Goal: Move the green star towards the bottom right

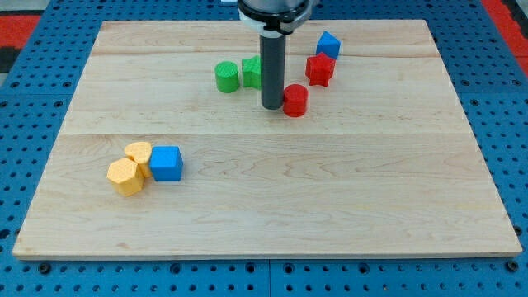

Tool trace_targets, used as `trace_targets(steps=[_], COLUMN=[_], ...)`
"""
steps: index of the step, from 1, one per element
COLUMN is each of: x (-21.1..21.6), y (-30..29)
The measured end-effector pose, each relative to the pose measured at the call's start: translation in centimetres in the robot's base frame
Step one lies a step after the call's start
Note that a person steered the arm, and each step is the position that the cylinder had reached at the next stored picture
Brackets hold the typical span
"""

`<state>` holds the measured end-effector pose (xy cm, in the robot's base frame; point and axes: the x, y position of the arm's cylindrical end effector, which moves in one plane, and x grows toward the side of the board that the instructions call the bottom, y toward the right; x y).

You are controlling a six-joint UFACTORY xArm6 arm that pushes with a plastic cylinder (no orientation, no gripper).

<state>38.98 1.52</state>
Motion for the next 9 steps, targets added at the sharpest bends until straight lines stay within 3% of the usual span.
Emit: trace_targets(steps=[3,4,5,7,8,9], x=[0.7,0.7,-1.1,-5.2,-11.6,-12.1], y=[6.2,3.5,-2.1,2.7,-1.4,-6.0])
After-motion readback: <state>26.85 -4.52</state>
